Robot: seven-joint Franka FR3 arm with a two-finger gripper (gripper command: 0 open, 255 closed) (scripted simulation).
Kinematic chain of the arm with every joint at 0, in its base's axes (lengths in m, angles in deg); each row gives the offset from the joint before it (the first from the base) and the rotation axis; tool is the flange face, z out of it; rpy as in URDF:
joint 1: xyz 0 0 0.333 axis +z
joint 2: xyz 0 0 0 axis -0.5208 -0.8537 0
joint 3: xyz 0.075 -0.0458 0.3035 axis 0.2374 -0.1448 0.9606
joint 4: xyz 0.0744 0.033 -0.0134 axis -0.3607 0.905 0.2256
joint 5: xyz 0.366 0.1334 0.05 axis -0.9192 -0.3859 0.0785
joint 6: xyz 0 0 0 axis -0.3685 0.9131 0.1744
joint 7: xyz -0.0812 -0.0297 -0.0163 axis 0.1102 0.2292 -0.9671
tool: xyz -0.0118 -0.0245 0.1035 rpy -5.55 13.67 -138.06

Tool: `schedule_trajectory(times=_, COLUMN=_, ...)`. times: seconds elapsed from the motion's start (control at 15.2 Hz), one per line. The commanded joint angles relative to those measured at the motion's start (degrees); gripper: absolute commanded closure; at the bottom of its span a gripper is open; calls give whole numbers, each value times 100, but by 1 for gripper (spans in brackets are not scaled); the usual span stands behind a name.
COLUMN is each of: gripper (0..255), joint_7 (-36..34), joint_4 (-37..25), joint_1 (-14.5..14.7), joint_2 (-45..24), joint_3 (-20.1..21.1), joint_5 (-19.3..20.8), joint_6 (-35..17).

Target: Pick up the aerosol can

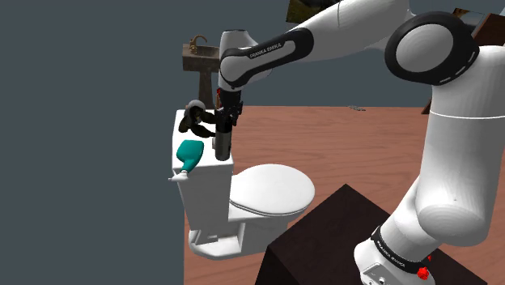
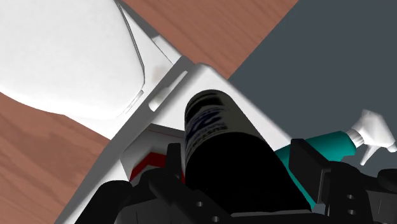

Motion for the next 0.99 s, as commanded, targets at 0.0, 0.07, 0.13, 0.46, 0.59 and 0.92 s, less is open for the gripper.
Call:
schedule_trajectory(times=0.0, gripper=255, joint_7=-1, joint_4=7, joint_1=1, joint_2=-6, joint_3=0, joint_5=0, joint_6=-1)
schedule_trajectory(times=0.07, gripper=255, joint_7=0, joint_4=5, joint_1=0, joint_2=-8, joint_3=0, joint_5=0, joint_6=-1)
schedule_trajectory(times=0.13, gripper=255, joint_7=-1, joint_4=4, joint_1=1, joint_2=-7, joint_3=0, joint_5=0, joint_6=1)
schedule_trajectory(times=0.46, gripper=255, joint_7=2, joint_4=-124, joint_1=2, joint_2=66, joint_3=5, joint_5=-9, joint_6=202)
schedule_trajectory(times=0.59, gripper=255, joint_7=5, joint_4=-207, joint_1=1, joint_2=117, joint_3=8, joint_5=-15, joint_6=336)
schedule_trajectory(times=0.92, gripper=255, joint_7=14, joint_4=-435, joint_1=-1, joint_2=230, joint_3=13, joint_5=-28, joint_6=677)
